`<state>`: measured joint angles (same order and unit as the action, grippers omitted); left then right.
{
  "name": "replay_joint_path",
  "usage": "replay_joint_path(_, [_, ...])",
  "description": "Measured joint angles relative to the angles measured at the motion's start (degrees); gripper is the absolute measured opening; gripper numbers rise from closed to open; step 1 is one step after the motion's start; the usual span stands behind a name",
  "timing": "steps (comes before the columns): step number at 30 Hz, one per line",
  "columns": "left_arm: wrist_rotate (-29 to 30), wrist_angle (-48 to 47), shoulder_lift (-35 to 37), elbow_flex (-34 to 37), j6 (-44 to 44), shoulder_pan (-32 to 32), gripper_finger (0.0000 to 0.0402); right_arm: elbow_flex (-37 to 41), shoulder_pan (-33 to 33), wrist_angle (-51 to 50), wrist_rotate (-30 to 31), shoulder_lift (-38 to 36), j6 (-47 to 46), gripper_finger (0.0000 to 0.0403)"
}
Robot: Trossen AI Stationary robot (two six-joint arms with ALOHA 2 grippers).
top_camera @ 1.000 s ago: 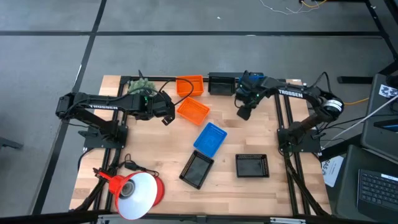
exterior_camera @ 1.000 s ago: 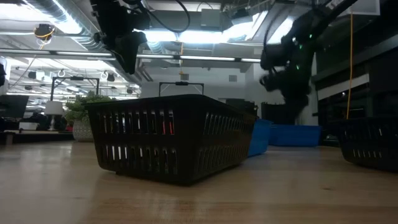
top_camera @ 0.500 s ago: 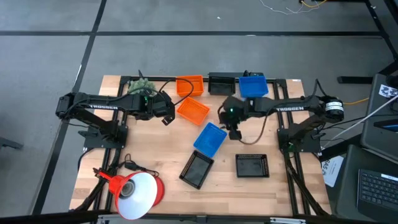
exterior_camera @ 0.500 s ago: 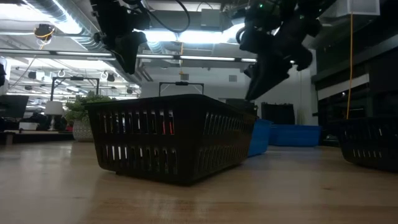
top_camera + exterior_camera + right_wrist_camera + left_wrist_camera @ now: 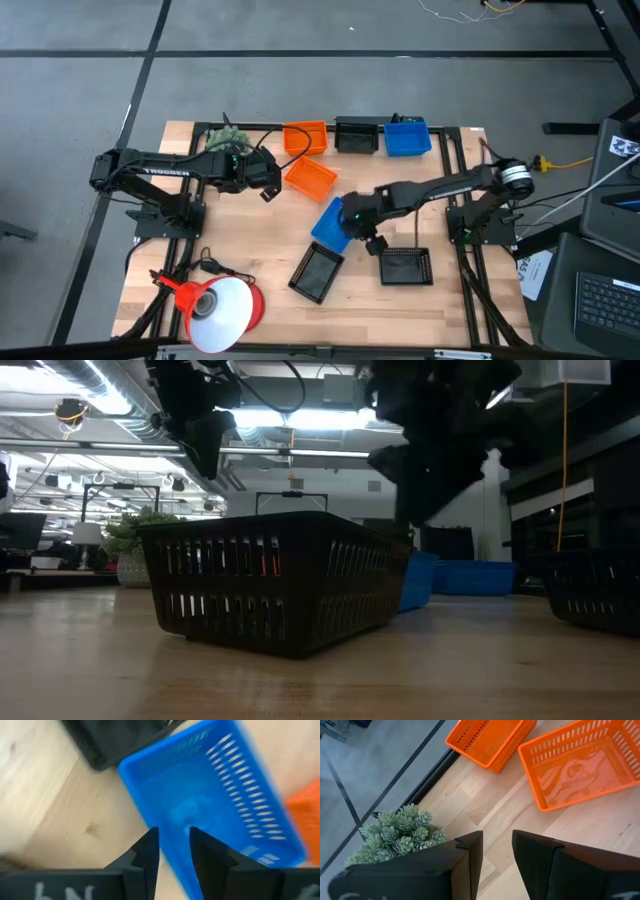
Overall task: Stack baskets by color
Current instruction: Stack the bottom blue bin on the top blue bin
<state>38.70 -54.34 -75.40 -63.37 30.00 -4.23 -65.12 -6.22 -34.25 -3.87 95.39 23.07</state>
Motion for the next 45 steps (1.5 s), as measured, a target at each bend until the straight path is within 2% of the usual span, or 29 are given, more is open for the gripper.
replay_joint_path(5, [-0.46,0.01,0.0,0.0,0.0,0.02,0.0098,-4.27,-1.51,-7.06,4.18,4.91,0.15,0.0108])
replay_joint_path(17, [-0.48,-0.01,0.0,0.0,-0.02,0.02,0.0098,-4.36,-1.52,-7.0,5.9,11.11,-1.0,0.0106])
replay_joint_path(20, [-0.46,-0.01,0.0,0.0,-0.02,0.0,0.0098,-4.36,-1.59,-8.27,4.73,11.88,-1.84,0.0079])
replay_joint_path(22, [-0.46,0.02,0.0,0.0,-0.04,0.02,0.0098,-4.38,-1.98,-9.01,4.07,11.79,-1.83,0.004])
replay_joint_path(23, [-0.46,0.01,0.0,0.0,-0.04,0.02,0.0098,-4.38,-2.2,-9.32,4.57,11.49,-1.53,0.0021])
replay_joint_path(25, [-0.46,0.02,0.0,0.0,-0.07,0.02,0.0098,-4.33,-2.92,-10.35,6.55,10.55,-1.11,0.0009])
replay_joint_path(27, [-0.46,0.01,0.0,0.0,-0.07,0.02,0.0098,-4.33,-3.45,-12.07,9.38,9.21,-0.99,0.0004])
replay_joint_path(30, [-0.46,0.02,0.0,0.0,-0.08,0.02,0.0098,-4.33,-3.44,-20.24,15.94,5.41,-2.85,0.0003])
replay_joint_path(36, [-0.46,0.08,0.0,0.0,-0.11,0.02,0.0098,-4.18,1.19,-37.94,30.95,-6.04,-16.09,0.0002])
replay_joint_path(40, [-0.44,0.12,0.0,0.0,-0.11,0.02,0.0098,-1.42,8.62,-38.55,34.8,-16.11,-20.03,0.0001])
replay_joint_path(45, [-0.41,0.29,0.0,0.0,-0.12,0.02,0.0098,4.16,21.77,-32.23,34.77,-24.13,-13.35,0.0001])
